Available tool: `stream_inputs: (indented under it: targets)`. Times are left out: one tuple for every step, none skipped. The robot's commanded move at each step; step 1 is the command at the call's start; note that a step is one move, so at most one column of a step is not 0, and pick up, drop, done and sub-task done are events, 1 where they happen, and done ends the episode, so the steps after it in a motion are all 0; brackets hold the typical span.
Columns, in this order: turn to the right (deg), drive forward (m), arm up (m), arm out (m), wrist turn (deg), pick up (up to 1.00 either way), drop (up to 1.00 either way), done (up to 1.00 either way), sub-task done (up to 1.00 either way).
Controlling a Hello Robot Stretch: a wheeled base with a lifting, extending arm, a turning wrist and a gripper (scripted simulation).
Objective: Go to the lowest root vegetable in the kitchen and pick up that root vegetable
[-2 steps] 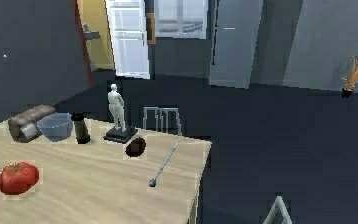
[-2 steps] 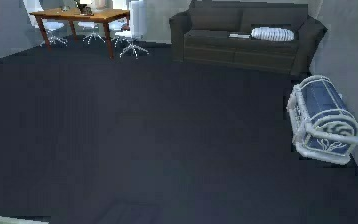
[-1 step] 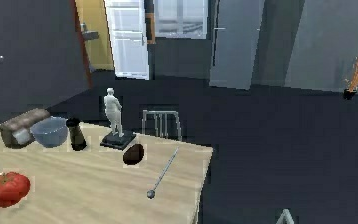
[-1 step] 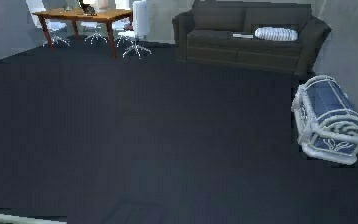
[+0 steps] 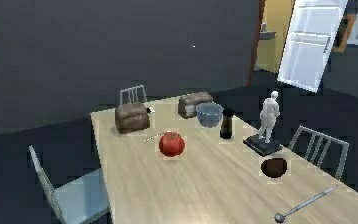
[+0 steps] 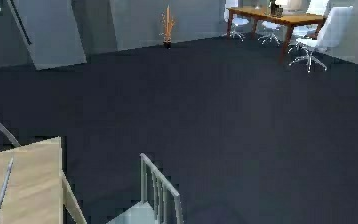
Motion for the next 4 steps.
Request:
stream_inputs:
  targets:
    - [-45.0,0.00,0.00,0.00,0.0,0.00,0.00,0.00,0.00]
    - [-12.0,0.00,0.00,0.00,0.0,0.00,0.00,0.00,0.00]
    - [0.0,0.00,0.50,0.00,0.0,0.00,0.00,0.00,0.00]
    - [0.0,0.00,0.38,0.00,0.0,0.00,0.00,0.00,0.00]
